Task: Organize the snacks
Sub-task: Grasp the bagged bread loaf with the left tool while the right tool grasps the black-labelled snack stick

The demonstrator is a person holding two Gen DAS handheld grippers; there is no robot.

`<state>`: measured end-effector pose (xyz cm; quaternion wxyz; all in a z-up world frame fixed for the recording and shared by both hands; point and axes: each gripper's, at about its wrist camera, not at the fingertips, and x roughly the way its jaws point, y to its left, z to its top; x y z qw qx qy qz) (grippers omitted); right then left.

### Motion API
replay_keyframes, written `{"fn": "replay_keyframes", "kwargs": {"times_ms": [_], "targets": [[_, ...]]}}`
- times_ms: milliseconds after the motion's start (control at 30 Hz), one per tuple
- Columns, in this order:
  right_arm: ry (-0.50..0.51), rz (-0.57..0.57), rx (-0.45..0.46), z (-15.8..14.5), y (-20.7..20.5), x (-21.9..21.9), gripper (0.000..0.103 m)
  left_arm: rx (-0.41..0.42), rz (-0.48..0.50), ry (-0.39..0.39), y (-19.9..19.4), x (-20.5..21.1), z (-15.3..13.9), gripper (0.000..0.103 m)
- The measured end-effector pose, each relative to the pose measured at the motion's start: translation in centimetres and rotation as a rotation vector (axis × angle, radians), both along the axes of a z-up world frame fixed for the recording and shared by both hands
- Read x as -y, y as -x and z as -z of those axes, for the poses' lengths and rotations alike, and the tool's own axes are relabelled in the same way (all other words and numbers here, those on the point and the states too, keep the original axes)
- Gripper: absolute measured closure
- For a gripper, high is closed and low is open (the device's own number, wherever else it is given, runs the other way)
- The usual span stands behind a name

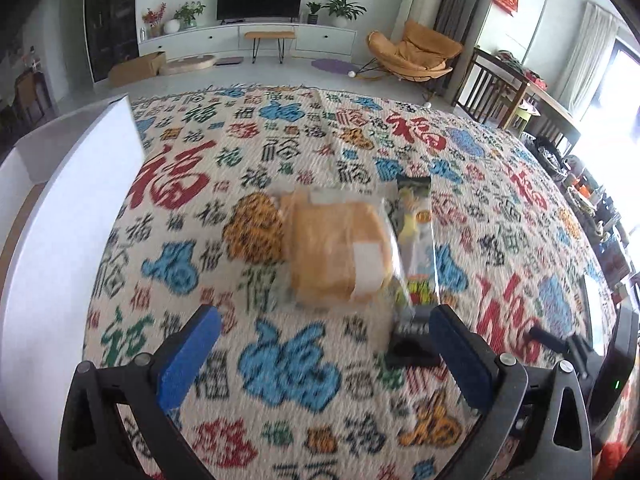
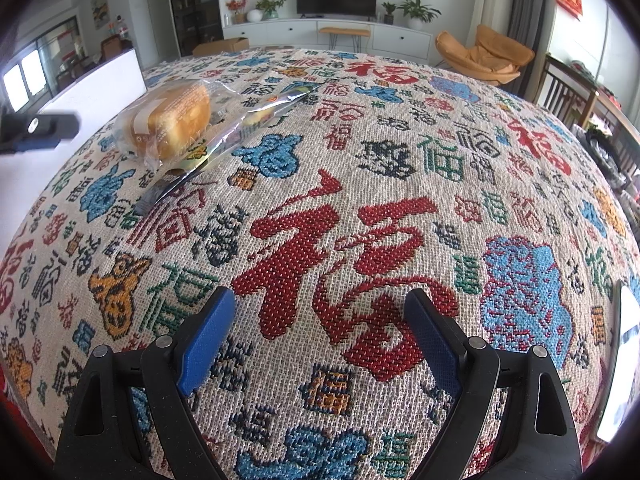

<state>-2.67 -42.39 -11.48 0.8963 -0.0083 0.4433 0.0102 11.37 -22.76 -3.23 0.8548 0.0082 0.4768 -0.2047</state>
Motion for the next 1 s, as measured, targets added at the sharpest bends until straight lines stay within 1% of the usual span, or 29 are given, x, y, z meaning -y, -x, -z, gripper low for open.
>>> {"fn": "replay_keyframes", "kwargs": {"times_ms": [67, 100, 133, 200, 233, 267, 300, 333, 400, 467, 500, 533, 600, 633, 667, 733, 767, 800, 833, 867, 900, 933, 967, 1000], "targets": [[-0.002, 0.0, 0.0, 0.0, 0.0, 0.0, 0.013, -0.055, 0.018, -0.005, -2.7, 2.1, 0.6, 0.0], [-0.002, 0.0, 0.0, 0.0, 0.0, 0.0, 0.013, -0.085, 0.03, -0.029, -3.9, 3.2, 1.3, 0.0], [-0.003, 0.0, 0.001, 0.0, 0.0, 0.0, 0.013, -0.105, 0.033, -0.075, -4.7, 4.1, 2.1, 0.0], [-0.003, 0.0, 0.001, 0.1, 0.0, 0.0, 0.013, -0.112, -0.01, -0.199, -5.9, 5.1, 4.0, 0.0], [-0.004, 0.0, 0.001, 0.1, 0.0, 0.0, 0.013, -0.109, -0.037, -0.226, -6.3, 5.1, 4.6, 0.0], [-0.004, 0.0, 0.001, 0.1, 0.0, 0.0, 0.013, -0.113, -0.063, -0.212, -6.4, 4.6, 4.9, 0.006], [-0.003, 0.0, 0.001, 0.1, 0.0, 0.0, 0.013, -0.119, -0.086, -0.158, -6.4, 3.8, 4.9, 0.027], [-0.003, 0.0, 0.001, 0.1, 0.0, 0.0, 0.013, -0.127, -0.112, -0.106, -6.3, 2.8, 4.8, 0.029], [-0.003, 0.0, 0.0, 0.1, 0.0, 0.0, 0.013, -0.111, -0.149, -0.053, -5.2, 0.7, 4.3, 0.031], [-0.012, -0.001, 0.0, 0.1, 0.0, 0.0, 0.013, -0.065, -0.175, -0.032, -3.0, -1.6, 3.2, 0.031], [-0.032, -0.004, 0.002, 0.0, -0.2, 0.2, 0.013, -0.048, -0.187, -0.021, -1.9, -2.8, 2.5, 0.031], [-0.089, -0.007, -0.002, -0.3, -0.7, 0.5, 0.013, -0.037, -0.198, -0.011, -0.7, -4.1, 1.8, 0.031], [-0.269, -0.013, -0.02, -1.3, -3.0, 1.1, 0.014, -0.014, -0.225, 0.004, 1.4, -6.3, 0.3, 0.031], [-0.329, -0.005, -0.033, -1.9, -4.6, 0.9, 0.014, -0.003, -0.239, 0.015, 2.2, -7.4, -0.4, 0.031], [-0.362, 0.0, -0.05, -2.4, -6.6, 0.3, 0.014, 0.008, -0.251, 0.028, 3.1, -8.3, -1.3, 0.031], [-0.354, -0.028, -0.077, -3.1, -10.9, -2.0, 0.016, 0.029, -0.272, 0.051, 4.5, -10.1, -3.3, 0.031], [-0.312, -0.033, -0.101, -3.0, -13.0, -3.2, 0.017, 0.04, -0.281, 0.064, 5.2, -10.9, -4.3, 0.031], [-0.266, -0.02, -0.145, -2.5, -14.9, -4.3, 0.018, 0.05, -0.291, 0.077, 5.8, -11.9, -5.4, 0.031], [-0.232, -0.001, -0.183, -1.8, -16.2, -4.9, 0.031, 0.06, -0.299, 0.088, 6.5, -13.1, -6.4, 0.031], [-0.196, 0.017, -0.221, -1.1, -17.0, -5.4, 0.068, 0.07, -0.31, 0.093, 7.1, -14.3, -7.3, 0.031], [-0.127, 0.037, -0.194, -1.4, -17.1, -5.7, 0.077, 0.081, -0.326, 0.089, 7.6, -15.7, -8.1, 0.031], [-0.113, 0.024, -0.209, -1.3, -17.3, -6.0, 0.083, 0.093, -0.347, 0.075, 8.1, -17.2, -8.8, 0.031], [-0.132, 0.01, -0.221, -1.4, -17.3, -6.1, 0.091, 0.106, -0.372, 0.052, 8.5, -18.8, -9.3, 0.031], [-0.155, 0.006, -0.23, -1.8, -17.1, -6.1, 0.092, 0.118, -0.401, 0.024, 8.7, -20.5, -9.6, 0.03]]}}
